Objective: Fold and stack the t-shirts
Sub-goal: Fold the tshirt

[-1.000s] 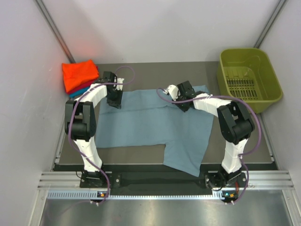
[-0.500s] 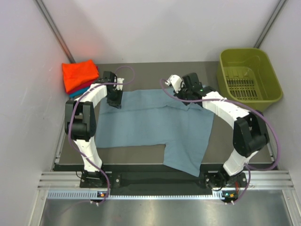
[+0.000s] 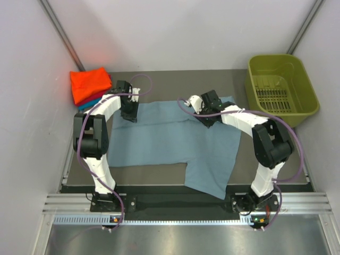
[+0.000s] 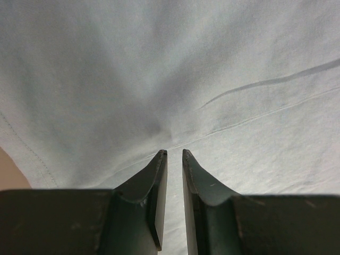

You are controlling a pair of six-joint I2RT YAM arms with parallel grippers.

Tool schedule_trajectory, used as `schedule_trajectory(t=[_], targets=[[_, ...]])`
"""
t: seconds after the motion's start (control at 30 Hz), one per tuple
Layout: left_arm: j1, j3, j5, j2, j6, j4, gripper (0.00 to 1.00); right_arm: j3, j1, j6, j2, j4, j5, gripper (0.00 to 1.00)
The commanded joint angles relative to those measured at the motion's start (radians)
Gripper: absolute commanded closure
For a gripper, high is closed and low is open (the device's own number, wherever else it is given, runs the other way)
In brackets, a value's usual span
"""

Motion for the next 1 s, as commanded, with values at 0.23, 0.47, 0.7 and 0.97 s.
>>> schedule_trajectory(t=[0.23,0.47,0.7,0.97], targets=[[0.003,0.014,-0.001,-0.052,-0.002,0.013,0.77,0.049,-0.024,-0.01,0.085,0.06,0.02,0.69],[0.001,0.014,-0.001,-0.049,-0.003,0.01,0.77,0.059,-0.024,-0.002,0.119,0.091,0.055,0.7],[0.001,0.014,0.002,-0.046,-0.005,0.013,0.78,0.059,-0.024,0.005,0.102,0.11,0.063,0.73],[0.0,0.018,0.007,-0.037,-0.011,0.019,0.78,0.061,-0.026,-0.002,0.102,0.125,0.098,0.73]])
